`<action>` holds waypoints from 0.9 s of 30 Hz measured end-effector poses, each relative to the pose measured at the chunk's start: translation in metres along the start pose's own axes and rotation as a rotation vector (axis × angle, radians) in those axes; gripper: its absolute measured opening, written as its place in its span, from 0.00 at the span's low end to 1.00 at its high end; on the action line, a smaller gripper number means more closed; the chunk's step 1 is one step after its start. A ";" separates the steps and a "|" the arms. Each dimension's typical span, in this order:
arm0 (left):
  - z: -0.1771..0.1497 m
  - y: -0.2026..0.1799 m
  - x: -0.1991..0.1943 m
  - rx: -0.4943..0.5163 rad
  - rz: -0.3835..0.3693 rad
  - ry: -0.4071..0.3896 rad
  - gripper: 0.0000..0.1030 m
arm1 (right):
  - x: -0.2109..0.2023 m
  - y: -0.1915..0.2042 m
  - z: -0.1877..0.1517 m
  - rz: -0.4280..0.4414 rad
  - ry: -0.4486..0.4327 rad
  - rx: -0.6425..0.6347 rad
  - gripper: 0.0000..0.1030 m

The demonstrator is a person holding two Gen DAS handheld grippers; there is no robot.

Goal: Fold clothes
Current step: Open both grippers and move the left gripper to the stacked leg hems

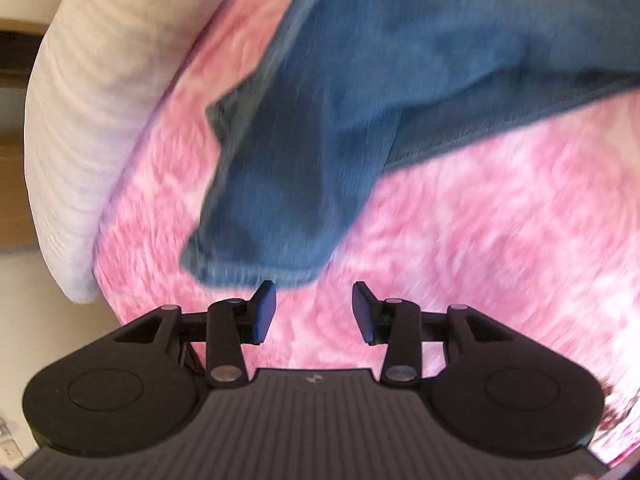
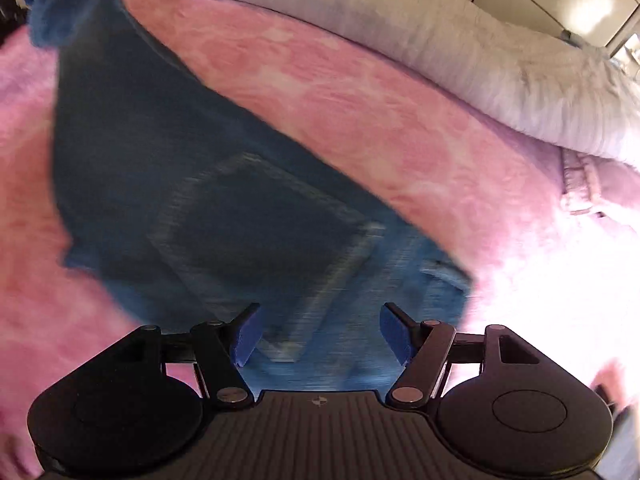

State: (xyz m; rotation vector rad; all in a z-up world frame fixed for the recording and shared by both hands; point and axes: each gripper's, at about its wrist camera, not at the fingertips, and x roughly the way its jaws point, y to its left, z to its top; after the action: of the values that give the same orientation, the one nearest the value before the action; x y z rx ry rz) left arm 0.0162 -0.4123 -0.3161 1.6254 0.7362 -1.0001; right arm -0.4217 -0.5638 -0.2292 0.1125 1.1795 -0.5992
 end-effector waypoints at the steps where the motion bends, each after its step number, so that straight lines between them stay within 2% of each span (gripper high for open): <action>1: -0.007 0.004 0.005 -0.009 -0.003 -0.010 0.39 | -0.002 0.014 0.003 0.013 0.001 -0.004 0.66; 3: -0.013 0.023 0.011 -0.041 -0.053 -0.074 0.48 | -0.003 0.043 0.010 0.028 0.013 -0.026 0.66; 8: -0.027 0.070 0.025 -0.119 -0.177 -0.233 0.50 | -0.005 0.106 0.043 0.034 0.032 -0.040 0.66; 10: -0.033 0.089 0.031 -0.151 -0.226 -0.296 0.47 | -0.005 0.132 0.057 0.026 0.032 -0.042 0.66; 11: -0.036 0.098 0.033 -0.163 -0.254 -0.326 0.36 | -0.006 0.144 0.064 0.023 0.032 -0.042 0.66; 12: -0.035 0.106 0.034 -0.150 -0.307 -0.341 0.18 | -0.006 0.155 0.070 0.020 0.031 -0.039 0.66; 14: -0.035 0.120 0.035 -0.124 -0.410 -0.367 0.17 | -0.005 0.177 0.083 0.017 0.029 -0.032 0.66; 16: -0.036 0.134 0.026 -0.089 -0.465 -0.360 0.17 | -0.004 0.195 0.095 0.025 0.031 -0.037 0.66; 20: -0.028 0.179 0.010 -0.080 -0.516 -0.303 0.15 | -0.008 0.225 0.115 0.032 0.009 -0.100 0.66; 21: -0.024 0.191 0.009 -0.086 -0.519 -0.287 0.15 | -0.008 0.230 0.119 0.034 0.003 -0.113 0.66; 25: 0.001 0.224 0.025 -0.253 -0.251 -0.334 0.19 | -0.007 0.238 0.135 0.019 -0.009 -0.136 0.66; 27: 0.002 0.225 0.030 -0.321 -0.205 -0.378 0.24 | -0.005 0.237 0.140 0.012 -0.005 -0.130 0.66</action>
State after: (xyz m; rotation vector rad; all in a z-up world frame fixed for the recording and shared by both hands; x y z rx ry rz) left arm 0.2210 -0.4753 -0.2422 1.0611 0.7657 -1.2233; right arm -0.1886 -0.4167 -0.2215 0.0083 1.2087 -0.5104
